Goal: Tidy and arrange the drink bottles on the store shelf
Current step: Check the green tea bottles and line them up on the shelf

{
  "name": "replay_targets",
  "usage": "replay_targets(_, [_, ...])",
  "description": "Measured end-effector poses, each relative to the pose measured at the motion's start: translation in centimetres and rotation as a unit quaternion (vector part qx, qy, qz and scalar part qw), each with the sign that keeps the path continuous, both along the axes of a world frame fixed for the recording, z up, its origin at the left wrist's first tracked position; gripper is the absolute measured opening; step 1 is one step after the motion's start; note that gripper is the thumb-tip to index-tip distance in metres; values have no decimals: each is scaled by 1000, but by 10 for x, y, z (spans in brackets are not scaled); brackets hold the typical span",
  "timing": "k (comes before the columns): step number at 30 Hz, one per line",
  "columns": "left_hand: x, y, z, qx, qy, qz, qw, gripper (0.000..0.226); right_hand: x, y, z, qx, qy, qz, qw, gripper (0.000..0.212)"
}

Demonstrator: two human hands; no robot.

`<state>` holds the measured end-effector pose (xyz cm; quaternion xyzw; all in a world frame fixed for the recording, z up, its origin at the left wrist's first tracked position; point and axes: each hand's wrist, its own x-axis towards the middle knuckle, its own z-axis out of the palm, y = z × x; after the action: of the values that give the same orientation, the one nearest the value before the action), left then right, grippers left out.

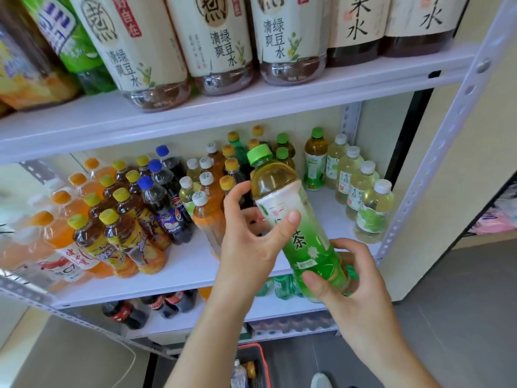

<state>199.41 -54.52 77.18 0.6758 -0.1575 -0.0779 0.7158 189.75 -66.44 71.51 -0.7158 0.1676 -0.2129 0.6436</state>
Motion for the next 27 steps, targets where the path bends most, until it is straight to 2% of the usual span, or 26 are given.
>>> replay_targets(4, [-2,-7,-5,-101,69,63,990,79,1,2,-2,-208,-45,-64,975,62])
replay_targets(5, [-1,-7,-5,-118,82,67,987,81,0,1,-2,-228,-58,-65,970,64])
replay_targets(7, [1,-5,-6,-138,95,62,984,78,-1,-3,1,-209,-70,-41,975,65])
replay_targets(8, [3,-4,-7,-146,95,61,983,72,-1,-5,4,-156,-63,-15,986,61])
replay_targets(10, [6,-1,-8,-161,93,58,981,60,1,-12,11,50,-32,69,996,53])
replay_targets(12, [8,1,-8,-181,93,47,978,51,3,-18,14,285,6,157,945,51])
replay_targets(13, [8,2,-8,-189,93,42,977,47,3,-21,15,349,29,181,919,53])
replay_targets(15, [8,3,-8,-195,90,33,976,42,2,-24,16,383,52,212,898,57])
replay_targets(18, [9,4,-9,-198,93,18,976,45,1,-24,14,385,19,220,896,64])
replay_targets(20, [10,5,-9,-207,104,2,973,49,0,-21,14,357,-16,212,910,67])
replay_targets(22, [11,7,-7,-195,113,-15,974,56,-1,-16,12,310,-39,186,931,65])
replay_targets(24, [12,9,-4,-145,106,-22,984,68,-2,-11,13,245,-54,154,956,60])
replay_targets(27, [12,9,-2,-96,91,-21,991,72,-3,-7,16,150,-74,113,979,50])
